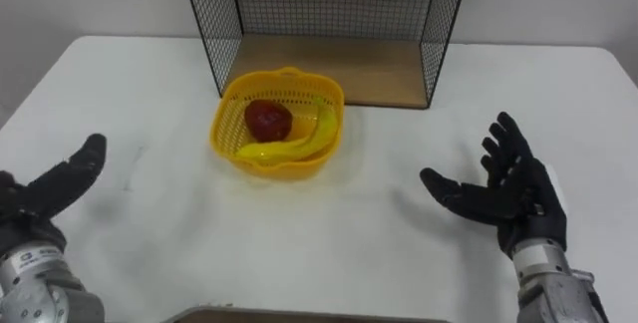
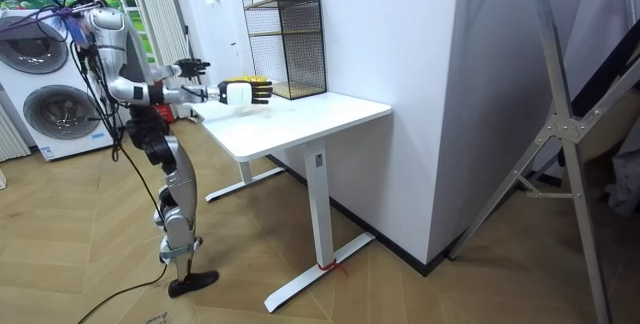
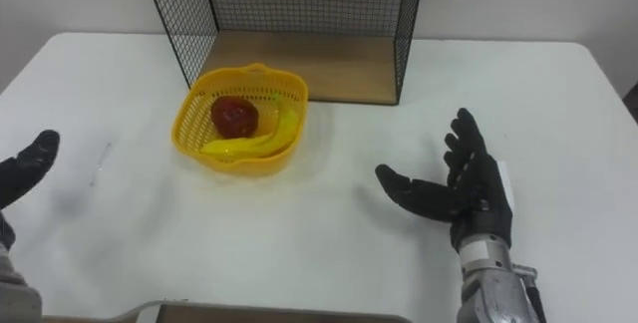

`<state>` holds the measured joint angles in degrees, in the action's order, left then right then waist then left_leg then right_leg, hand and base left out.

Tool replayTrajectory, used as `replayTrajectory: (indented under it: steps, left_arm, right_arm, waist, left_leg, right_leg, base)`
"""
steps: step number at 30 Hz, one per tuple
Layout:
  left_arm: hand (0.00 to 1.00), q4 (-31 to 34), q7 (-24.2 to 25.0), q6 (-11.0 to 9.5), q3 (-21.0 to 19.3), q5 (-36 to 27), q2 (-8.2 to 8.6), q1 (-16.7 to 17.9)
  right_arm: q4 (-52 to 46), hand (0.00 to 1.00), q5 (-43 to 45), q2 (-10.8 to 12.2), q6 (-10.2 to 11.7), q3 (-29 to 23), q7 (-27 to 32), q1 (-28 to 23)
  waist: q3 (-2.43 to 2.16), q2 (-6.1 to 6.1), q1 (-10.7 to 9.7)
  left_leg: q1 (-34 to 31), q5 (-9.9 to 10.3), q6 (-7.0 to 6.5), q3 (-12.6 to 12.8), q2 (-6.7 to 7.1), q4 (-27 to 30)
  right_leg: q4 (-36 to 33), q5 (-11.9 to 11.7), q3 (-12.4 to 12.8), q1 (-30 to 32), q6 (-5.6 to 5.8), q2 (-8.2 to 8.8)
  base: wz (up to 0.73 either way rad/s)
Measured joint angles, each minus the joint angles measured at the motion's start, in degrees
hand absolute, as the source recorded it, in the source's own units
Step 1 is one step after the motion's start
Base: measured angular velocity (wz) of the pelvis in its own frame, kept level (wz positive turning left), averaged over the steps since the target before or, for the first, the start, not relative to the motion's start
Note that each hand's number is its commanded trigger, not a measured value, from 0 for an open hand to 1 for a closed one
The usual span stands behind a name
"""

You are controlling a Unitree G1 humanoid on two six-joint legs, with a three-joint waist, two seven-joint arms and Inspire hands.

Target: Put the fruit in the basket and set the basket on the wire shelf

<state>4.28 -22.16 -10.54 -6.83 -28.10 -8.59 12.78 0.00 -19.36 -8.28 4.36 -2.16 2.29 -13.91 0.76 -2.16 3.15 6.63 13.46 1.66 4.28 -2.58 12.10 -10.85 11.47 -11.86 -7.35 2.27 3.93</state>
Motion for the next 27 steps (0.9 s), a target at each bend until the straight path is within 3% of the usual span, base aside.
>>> replayTrajectory:
  steps: [6, 12, 27]
  left_arm:
    - [0.0, -5.54, 7.75, 0.32, 5.29, 0.01, 0.35, -1.49]
    - [0.0, -7.58, 12.66, 0.74, 5.99, 0.09, 1.06, -1.75]
    - [0.0, -11.23, 16.49, 3.14, 11.41, -0.63, 1.1, -3.85]
  right_arm:
    - [1.52, 0.0, -2.81, 0.09, 0.18, 3.45, -0.48, 2.12]
    - [1.59, 0.0, -4.17, 0.07, 0.67, 5.01, -1.95, 3.38]
    - [6.77, 0.0, -5.41, 0.02, 0.73, 7.85, -3.07, 7.26]
  waist:
    - [0.27, 0.05, -0.35]
    - [0.39, 0.52, -1.09]
    - [0.47, 1.39, -1.57]
  left_leg:
    - [0.64, -0.01, 0.0, 1.16, -0.08, -0.82]
    - [0.85, -0.01, 0.0, 1.85, -0.09, -0.82]
    - [1.85, -0.01, 0.0, 2.12, -0.12, -1.26]
  right_leg:
    - [0.05, 0.0, 0.9, 0.32, 0.01, -0.09]
    - [0.04, -0.01, 1.59, 0.4, 0.02, -0.09]
    - [-0.16, -0.04, 2.37, 0.11, 0.03, -0.23]
  base:
    - [-0.1]
    - [-0.06]
    - [-0.02]
